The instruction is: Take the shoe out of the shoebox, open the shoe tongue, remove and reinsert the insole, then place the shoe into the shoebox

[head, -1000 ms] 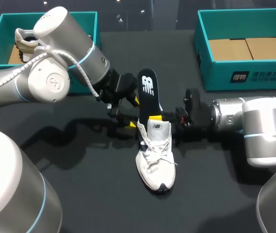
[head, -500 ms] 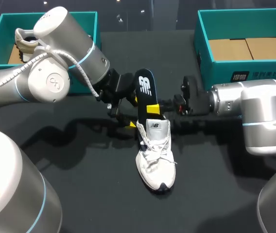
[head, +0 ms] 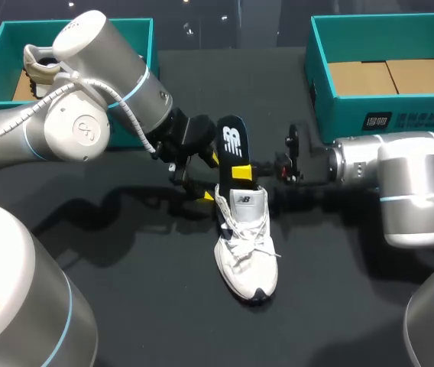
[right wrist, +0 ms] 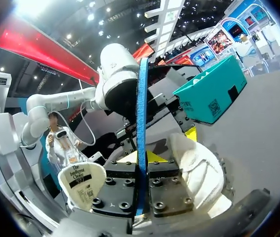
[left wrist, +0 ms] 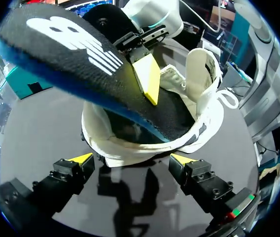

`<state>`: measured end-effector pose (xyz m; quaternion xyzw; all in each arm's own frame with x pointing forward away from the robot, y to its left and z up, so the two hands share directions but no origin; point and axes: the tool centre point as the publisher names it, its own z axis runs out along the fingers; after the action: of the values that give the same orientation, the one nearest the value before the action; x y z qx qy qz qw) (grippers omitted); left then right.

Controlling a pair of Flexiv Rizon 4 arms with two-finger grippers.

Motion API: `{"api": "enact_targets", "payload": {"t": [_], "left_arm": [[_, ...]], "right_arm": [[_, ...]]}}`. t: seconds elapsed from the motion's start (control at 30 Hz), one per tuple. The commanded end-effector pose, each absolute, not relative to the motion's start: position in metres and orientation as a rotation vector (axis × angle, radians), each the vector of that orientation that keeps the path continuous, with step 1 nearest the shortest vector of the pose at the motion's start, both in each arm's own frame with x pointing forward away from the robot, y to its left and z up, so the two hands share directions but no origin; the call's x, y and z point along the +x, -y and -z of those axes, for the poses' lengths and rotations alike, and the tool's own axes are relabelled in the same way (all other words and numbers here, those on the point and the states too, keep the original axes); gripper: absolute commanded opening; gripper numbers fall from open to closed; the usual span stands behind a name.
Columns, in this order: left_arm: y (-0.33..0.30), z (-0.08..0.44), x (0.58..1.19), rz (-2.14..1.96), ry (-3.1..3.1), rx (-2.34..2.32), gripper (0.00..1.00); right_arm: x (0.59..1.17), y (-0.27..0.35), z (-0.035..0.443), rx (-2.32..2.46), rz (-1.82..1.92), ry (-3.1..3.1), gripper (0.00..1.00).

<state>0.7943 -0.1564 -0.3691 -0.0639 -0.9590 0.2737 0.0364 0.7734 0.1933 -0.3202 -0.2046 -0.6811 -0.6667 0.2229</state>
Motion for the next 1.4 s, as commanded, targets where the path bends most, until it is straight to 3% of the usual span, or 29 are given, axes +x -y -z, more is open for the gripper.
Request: {"api": "enact_targets", "payload": {"t": [0.03, 0.27, 0.3, 0.33, 0.43, 0.67, 1.0, 1.1, 1.13, 1.4], "left_arm": [[0.157, 0.37, 0.795, -0.838, 2.946, -0.197, 1.0], [0.157, 0.37, 0.795, -0.838, 2.946, -0.197, 1.0], [0.157, 0.37, 0.795, -0.838, 2.946, -0.197, 1.0], [0.157, 0.37, 0.795, -0.838, 2.946, -0.197, 1.0], [0.157, 0.37, 0.795, -0.838, 2.946, -0.197, 1.0], [0.157, 0.37, 0.795, -0.838, 2.946, -0.197, 1.0], [0.157, 0.37, 0.795, -0.838, 2.946, -0.197, 1.0], [0.157, 0.37, 0.795, -0.838, 2.946, -0.197, 1.0], [0.157, 0.37, 0.795, -0.838, 2.946, -0.197, 1.0], [0.157, 0.37, 0.795, -0.838, 2.946, -0.197, 1.0]], "right_arm": [[0.755, -0.186, 0.335, -0.612, 1.861, 1.855, 0.0], [0.747, -0.186, 0.334, -0.63, 1.868, 1.852, 0.0], [0.747, -0.187, 0.331, -0.617, 1.872, 1.858, 0.04], [0.748, -0.188, 0.328, -0.605, 1.876, 1.865, 0.18], [0.752, -0.192, 0.319, -0.566, 1.883, 1.886, 0.31], [0.765, -0.197, 0.302, -0.504, 1.892, 1.938, 0.37], [0.784, -0.199, 0.294, -0.548, 1.874, 1.966, 0.28], [0.787, -0.199, 0.295, -0.582, 1.85, 1.97, 0.14], [0.787, -0.199, 0.296, -0.595, 1.839, 1.972, 0.0], [0.772, -0.19, 0.316, -0.751, 1.706, 2.023, 0.0]]}}
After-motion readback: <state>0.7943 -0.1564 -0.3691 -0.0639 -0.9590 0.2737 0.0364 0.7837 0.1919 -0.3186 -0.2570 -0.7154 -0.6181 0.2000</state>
